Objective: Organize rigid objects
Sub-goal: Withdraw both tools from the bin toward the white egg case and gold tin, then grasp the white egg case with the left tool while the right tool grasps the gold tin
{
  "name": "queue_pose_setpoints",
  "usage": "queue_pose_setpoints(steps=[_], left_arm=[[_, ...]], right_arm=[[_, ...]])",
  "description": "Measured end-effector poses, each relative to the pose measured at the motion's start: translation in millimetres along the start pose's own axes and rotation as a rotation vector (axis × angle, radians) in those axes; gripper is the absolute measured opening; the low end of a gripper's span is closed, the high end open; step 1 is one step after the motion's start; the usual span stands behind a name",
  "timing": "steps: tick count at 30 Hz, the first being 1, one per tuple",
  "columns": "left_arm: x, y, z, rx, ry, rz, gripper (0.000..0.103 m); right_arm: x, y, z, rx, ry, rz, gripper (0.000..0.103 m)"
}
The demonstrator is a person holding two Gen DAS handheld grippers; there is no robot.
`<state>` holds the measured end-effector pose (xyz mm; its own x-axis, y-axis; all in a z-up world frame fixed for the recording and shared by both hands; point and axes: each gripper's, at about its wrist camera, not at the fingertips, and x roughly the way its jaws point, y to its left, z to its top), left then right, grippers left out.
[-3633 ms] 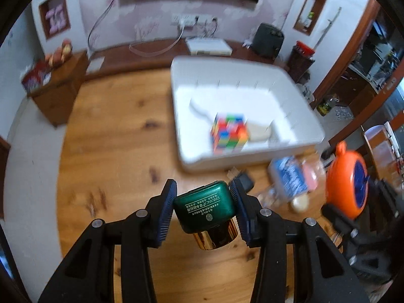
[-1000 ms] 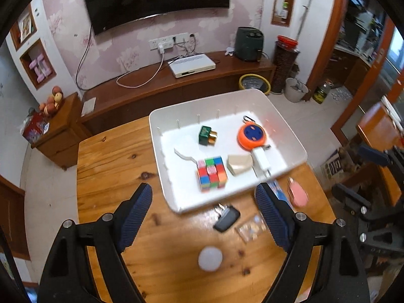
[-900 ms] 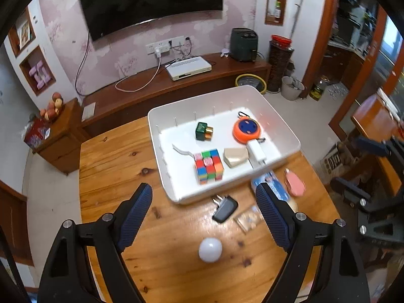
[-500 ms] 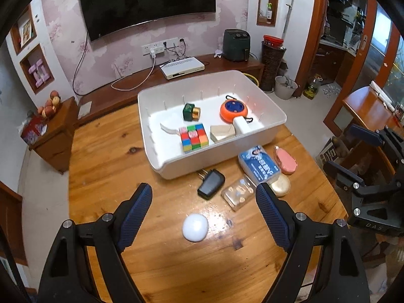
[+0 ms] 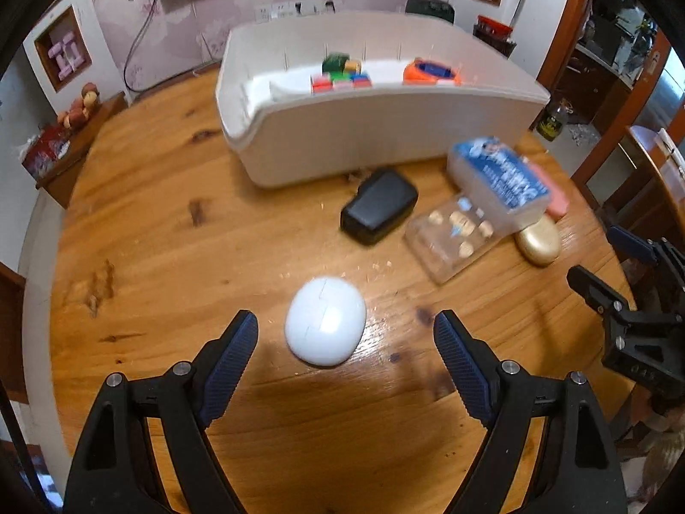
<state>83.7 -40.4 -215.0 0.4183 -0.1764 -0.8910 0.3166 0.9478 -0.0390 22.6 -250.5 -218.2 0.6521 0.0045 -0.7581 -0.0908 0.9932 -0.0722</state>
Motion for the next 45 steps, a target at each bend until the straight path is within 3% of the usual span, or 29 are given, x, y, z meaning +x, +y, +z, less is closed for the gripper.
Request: queue_pose_setpoints(steps=[4,14,28,35,38,45], left_arm=[[15.1,-0.4,-6.7,0.006,0.016,-0.004,0.086],[27.7,12.2,-12.4,-0.054,0.042,-0.059,0.086],[31.4,18.9,-16.9,-0.030,0.005,-0.028,0.085],[29.6,13.1,-13.0,0.015,-0.014,0.016,0.053],[29.0,11.2,-12.2,0.024,-0.015,0.027,0.053],[30.0,3.3,-8.9,0.005,0.004,0.026,0.053]], right_arm=[[22.1,-6.1,-5.7,0.053,0.040,0.009,0.082],[49.2,7.0,-7.5,0.040,0.089,0.031,0.081],[48.7,12.3,-5.6,0.033,0.051,0.052,0.077],[50.3,10.3,-2.1,0.039,0.041,0.048,0.066],[50.9,8.9,-0.2,0.047,0.035,0.042,0.056],[49.6,10.6,-0.6,0.053,0.045,0.035,0.055]])
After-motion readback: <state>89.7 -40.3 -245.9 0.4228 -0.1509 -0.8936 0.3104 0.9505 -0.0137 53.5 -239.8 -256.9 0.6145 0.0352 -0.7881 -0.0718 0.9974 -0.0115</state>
